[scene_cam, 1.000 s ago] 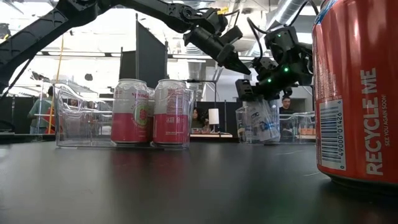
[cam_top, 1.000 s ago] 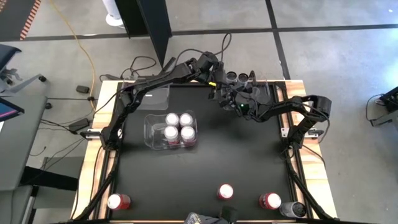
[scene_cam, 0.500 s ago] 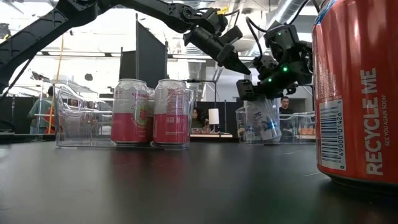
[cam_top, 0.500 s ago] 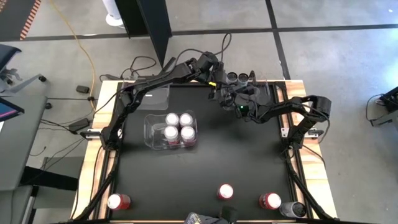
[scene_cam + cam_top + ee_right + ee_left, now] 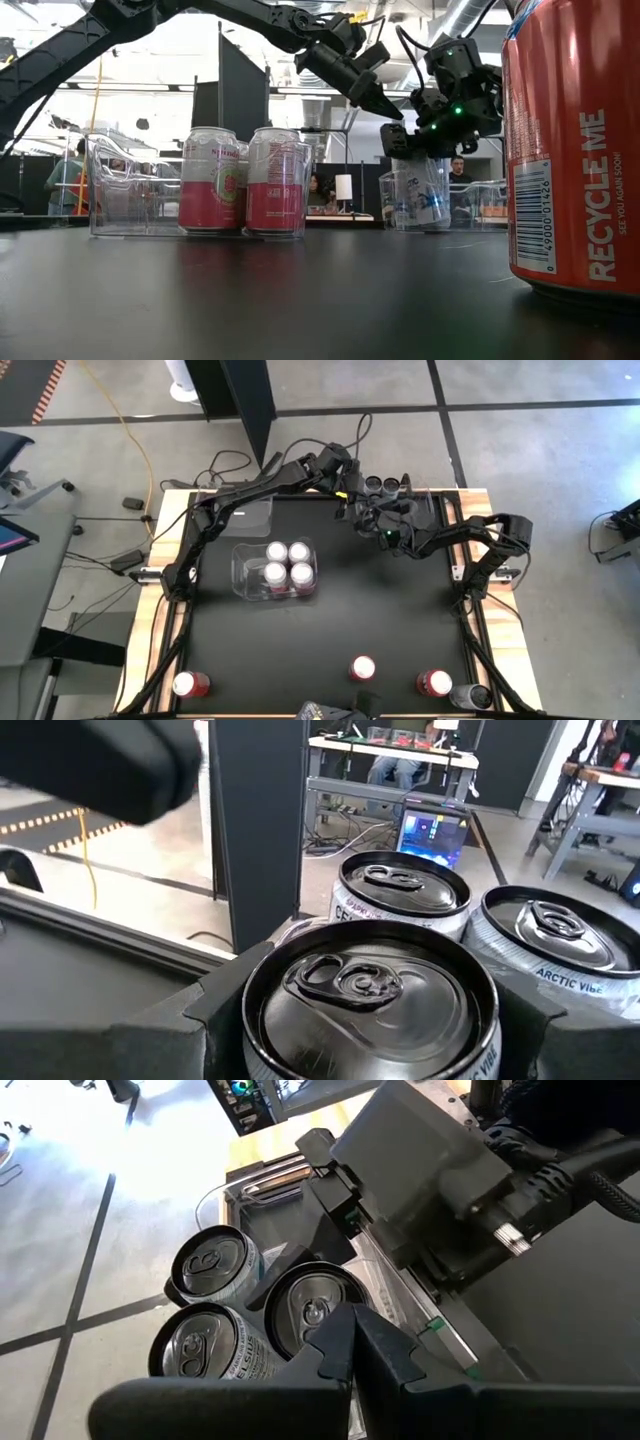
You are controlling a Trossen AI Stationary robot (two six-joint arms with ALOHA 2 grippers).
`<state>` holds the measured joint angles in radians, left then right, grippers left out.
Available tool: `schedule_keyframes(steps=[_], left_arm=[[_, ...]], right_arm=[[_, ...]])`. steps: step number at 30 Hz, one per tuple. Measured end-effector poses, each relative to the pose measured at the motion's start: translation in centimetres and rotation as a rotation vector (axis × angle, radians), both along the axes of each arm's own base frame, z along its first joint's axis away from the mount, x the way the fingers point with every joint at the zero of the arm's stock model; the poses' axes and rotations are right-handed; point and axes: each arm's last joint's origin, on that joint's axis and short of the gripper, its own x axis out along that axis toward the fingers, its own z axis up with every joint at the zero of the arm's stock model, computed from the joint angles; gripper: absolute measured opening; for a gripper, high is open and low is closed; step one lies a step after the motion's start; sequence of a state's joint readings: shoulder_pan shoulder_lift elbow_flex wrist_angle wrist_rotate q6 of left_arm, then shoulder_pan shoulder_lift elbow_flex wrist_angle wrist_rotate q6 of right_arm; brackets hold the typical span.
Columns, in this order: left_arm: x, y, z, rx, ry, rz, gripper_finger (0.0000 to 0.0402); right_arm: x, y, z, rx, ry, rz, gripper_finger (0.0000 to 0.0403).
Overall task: Sort soda cans
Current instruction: Put the right white and blue soda can into the right transparent bin
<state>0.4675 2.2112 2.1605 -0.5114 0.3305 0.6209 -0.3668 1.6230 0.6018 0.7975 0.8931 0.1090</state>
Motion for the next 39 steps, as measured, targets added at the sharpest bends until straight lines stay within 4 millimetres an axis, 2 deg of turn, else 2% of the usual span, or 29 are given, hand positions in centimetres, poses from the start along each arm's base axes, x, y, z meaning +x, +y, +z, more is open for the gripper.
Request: schedule_keyframes(steps=[15, 25, 32, 39], left_arm=[[-0.2, -0.1, -0.1, 0.002, 0.022, -0.008, 0.0000], [-0.3, 0.0, -0.2, -0.006, 0.038, -0.005, 0.0000], [-0.3, 0.0, -0.2, -0.008, 0.038, -0.004, 0.0000], [-0.3, 0.0, -0.2, -0.009, 0.037, -0.003, 0.0000]], right_arm=[[-0.2, -0.5, 0.0, 0.048, -0.168, -0.040, 0.0291], [-0.3, -0.6, 0.0, 0.048, -0.172, -0.037, 0.0291], [-1.0, -0.2, -0.6, 0.036, -0.189, -0.012, 0.0291], [-1.1, 0.3, -0.7, 0.020, -0.182, 0.009, 0.0326]])
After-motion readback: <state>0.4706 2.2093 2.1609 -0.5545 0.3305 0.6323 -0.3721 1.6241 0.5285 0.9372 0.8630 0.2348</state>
